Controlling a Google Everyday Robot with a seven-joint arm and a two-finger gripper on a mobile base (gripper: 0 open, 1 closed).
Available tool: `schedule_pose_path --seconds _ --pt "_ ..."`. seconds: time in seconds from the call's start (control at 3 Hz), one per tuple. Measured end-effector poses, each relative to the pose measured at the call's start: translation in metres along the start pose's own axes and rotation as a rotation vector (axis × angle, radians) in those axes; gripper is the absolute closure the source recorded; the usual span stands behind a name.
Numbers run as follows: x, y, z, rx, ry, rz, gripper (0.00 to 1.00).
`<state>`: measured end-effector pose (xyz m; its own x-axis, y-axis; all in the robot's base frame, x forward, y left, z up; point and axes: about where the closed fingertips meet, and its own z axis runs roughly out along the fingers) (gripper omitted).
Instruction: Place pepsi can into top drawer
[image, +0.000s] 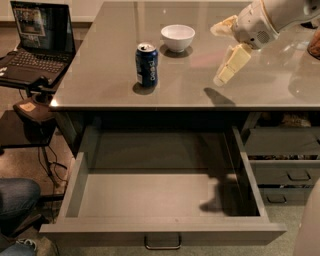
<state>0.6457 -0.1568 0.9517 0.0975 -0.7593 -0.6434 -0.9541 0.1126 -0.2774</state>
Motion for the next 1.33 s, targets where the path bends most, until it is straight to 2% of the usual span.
schedule_pose_path --seconds 0.33,0.67,1.0,1.33 --pt "0.004 -0.009 0.026 -0.038 -0.049 -0.001 0.00" --pt "-0.013 -0.041 0.080 -0.086 -0.097 -0.036 0.00" --pt "-0.013 -0.041 0.080 -0.086 -0.097 -0.036 0.00" --pt "-0.020 -0.051 0.091 -0.040 -0.213 0.005 0.00"
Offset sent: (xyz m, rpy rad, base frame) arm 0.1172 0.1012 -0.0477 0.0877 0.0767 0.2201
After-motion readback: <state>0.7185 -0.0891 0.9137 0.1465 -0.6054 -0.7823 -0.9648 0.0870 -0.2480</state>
